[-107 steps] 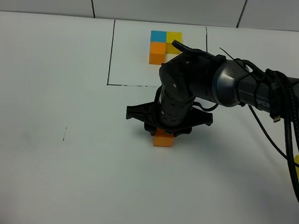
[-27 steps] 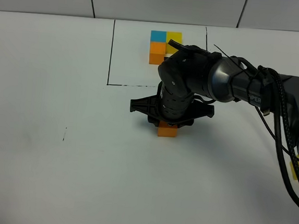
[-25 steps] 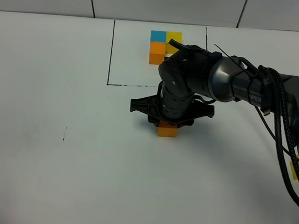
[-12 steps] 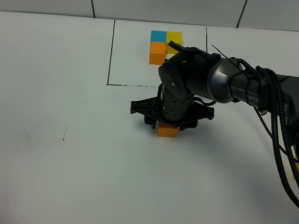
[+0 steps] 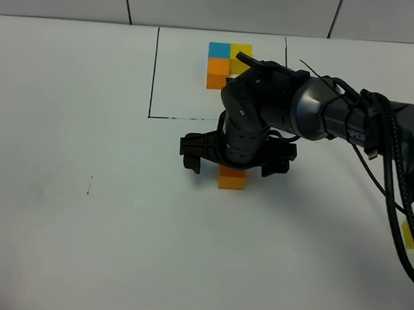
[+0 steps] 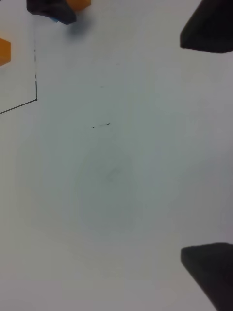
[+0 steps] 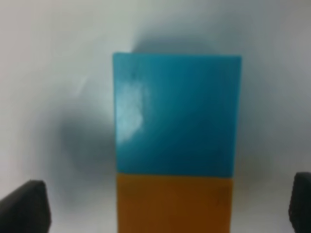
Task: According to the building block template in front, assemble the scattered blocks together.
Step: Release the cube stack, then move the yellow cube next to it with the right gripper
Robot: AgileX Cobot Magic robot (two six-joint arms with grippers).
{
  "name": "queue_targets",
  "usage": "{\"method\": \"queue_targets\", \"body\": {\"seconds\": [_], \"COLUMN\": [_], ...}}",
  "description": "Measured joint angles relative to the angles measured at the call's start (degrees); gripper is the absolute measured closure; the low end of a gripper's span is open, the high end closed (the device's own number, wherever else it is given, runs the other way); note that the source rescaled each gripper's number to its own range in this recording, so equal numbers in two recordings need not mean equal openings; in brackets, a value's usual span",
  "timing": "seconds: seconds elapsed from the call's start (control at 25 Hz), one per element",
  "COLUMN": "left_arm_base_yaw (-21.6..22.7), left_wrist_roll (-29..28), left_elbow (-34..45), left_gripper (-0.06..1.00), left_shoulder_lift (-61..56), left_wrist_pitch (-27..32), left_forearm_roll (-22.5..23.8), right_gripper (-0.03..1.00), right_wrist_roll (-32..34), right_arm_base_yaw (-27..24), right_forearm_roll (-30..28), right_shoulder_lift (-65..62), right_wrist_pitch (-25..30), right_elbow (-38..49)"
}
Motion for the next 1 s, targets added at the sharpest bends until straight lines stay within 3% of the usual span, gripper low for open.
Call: {"method": "queue_targets", "body": {"seconds": [0.28, 0.52, 1.0], "left_arm_base_yaw": [0.00, 0.00, 0.00], "left_wrist_roll": [0.00, 0.00, 0.00], "left_elbow": [0.00, 0.00, 0.00], "left_gripper": [0.25, 0.25, 0.25], "left_shoulder_lift": [0.00, 0.00, 0.00], "left_wrist_pitch": [0.00, 0.00, 0.00], "left_forearm_roll": [0.00, 0.00, 0.00], "right_gripper": [-0.03, -0.03, -0.02], "right_wrist_roll": [-6.77, -11.89, -21.98], "right_arm_base_yaw": [0.00, -1.98, -17.13], "right_forearm_roll": [4.08, 3.17, 2.47], "right_shoulder_lift": [-4.88, -12.28, -31.20], "right_wrist_pitch": [2.08, 6.71, 7.22], "right_elbow": [0.00, 3.71, 25.83]}}
